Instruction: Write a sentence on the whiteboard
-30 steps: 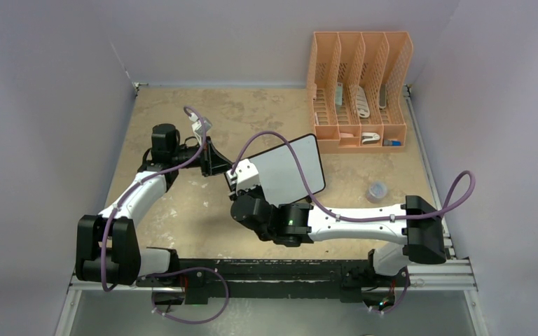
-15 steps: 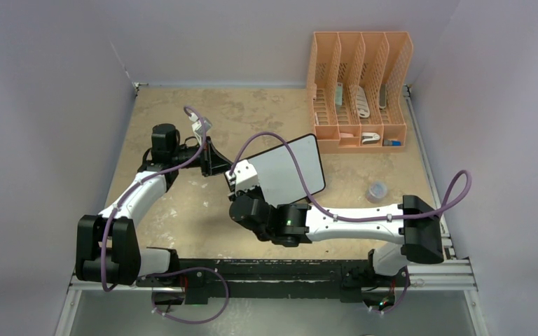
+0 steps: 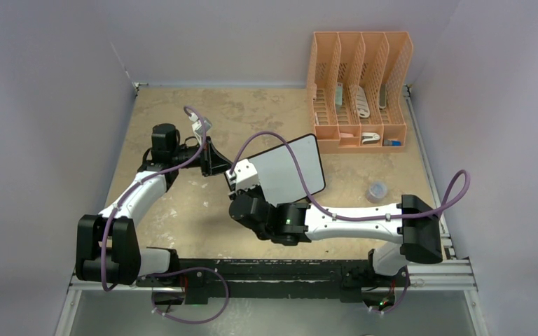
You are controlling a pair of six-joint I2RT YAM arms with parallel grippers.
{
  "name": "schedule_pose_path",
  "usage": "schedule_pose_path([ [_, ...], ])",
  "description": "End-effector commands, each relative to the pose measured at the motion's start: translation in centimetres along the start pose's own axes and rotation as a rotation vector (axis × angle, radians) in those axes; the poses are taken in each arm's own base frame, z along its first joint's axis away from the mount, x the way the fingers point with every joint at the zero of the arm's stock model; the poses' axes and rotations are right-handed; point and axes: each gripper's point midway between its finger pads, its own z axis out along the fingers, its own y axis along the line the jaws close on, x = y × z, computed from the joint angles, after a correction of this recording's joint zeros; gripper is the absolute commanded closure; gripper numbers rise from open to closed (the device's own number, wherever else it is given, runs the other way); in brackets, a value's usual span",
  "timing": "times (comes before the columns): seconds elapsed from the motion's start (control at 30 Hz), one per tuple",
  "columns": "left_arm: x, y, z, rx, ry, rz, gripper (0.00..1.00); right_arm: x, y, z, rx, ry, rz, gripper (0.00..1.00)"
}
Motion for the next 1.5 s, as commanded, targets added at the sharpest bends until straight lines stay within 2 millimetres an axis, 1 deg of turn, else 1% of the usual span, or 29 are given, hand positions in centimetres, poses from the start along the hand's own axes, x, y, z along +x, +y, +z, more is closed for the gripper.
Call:
schedule_pose_path([
  [0.0,0.1,-0.7,0.4,0.043,0.019,0.016,1.00,-0.8,-0.8,0.1,0.039,-0.027,0.031,1.00],
  [0.67,0.1,-0.7,0.4,0.045,0.019,0.017,1.00,-0.9,-0.5,0.5,0.022,-0.021,0.024,1.00],
  [1.0,0.1,-0.7,0.5,0.045,0.020,0.016,1.00,-0.9,-2.0,0.4,0.070,-0.022,0.041,1.00],
  [1.47,0.1,-0.7,0.5,0.046,0.021,0.016,1.00,-0.4,-3.1,0.4,0.105,-0.009,0.064,1.00],
])
